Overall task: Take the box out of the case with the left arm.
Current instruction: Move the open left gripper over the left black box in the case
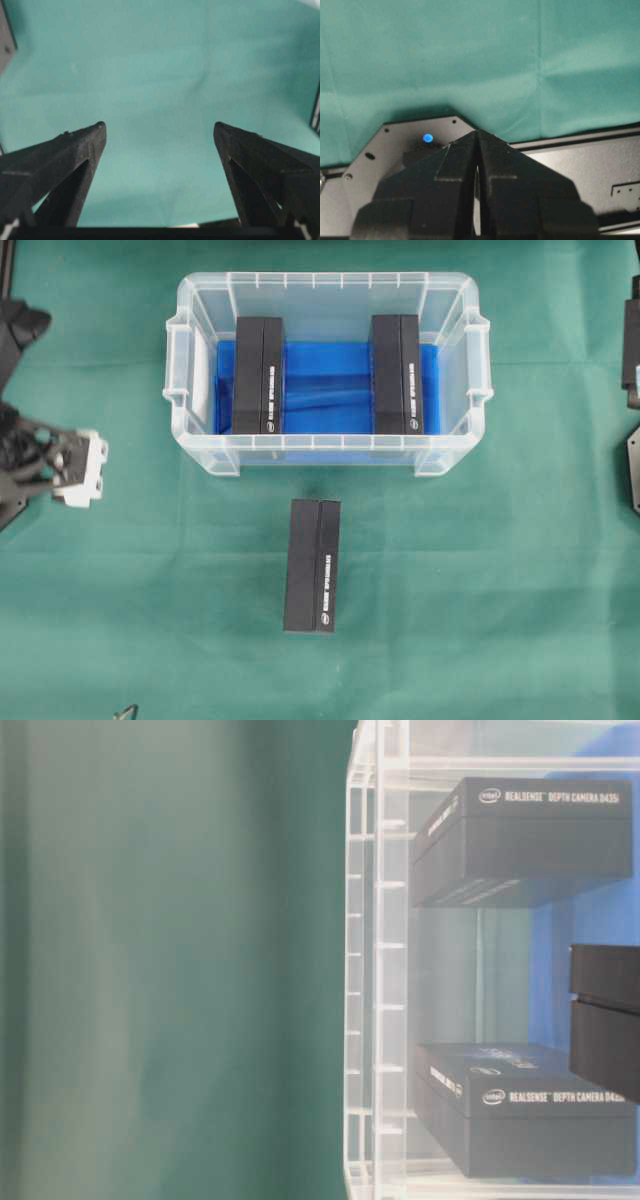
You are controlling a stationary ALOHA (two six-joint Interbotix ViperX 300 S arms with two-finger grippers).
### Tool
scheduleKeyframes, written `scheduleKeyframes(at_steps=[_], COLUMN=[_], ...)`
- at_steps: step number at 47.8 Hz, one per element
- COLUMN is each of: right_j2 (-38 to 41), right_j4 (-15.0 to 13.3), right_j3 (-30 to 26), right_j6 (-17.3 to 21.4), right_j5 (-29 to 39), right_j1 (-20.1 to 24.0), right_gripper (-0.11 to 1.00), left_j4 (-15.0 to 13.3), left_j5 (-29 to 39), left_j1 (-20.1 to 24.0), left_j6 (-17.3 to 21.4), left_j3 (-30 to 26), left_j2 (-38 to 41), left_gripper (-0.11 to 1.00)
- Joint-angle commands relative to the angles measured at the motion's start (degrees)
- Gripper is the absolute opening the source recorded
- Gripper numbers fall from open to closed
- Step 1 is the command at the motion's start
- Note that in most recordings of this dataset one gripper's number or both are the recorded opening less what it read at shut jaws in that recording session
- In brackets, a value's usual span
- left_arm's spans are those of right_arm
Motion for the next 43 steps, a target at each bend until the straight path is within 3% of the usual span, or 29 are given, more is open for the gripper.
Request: scheduleKeyframes(at_steps=[1, 12, 22, 31, 43], right_j2=[-0.09, -0.09, -0.09, -0.09, -0.09], right_j4=[-0.09, -0.09, -0.09, -0.09, -0.09], right_j3=[-0.62, -0.53, -0.53, -0.53, -0.35], right_j6=[-0.09, -0.09, -0.09, -0.09, -0.09], right_j5=[0.0, 0.0, 0.0, -0.09, -0.09], right_j1=[-0.09, -0.09, 0.0, -0.09, -0.09], right_gripper=[0.0, 0.0, 0.0, 0.0, 0.0], left_j4=[0.26, -0.35, -0.79, -0.88, -0.88], left_j5=[-0.09, -0.35, -0.53, -0.62, -0.62], left_j1=[4.66, 17.31, 24.87, 27.33, 27.25], left_j6=[3.78, 17.75, 25.66, 28.83, 28.92], left_j3=[-0.35, -1.14, -2.46, -3.69, -4.48], left_j2=[-1.23, -0.97, 0.18, 1.76, 2.72], left_gripper=[0.87, 0.87, 0.87, 0.87, 0.87])
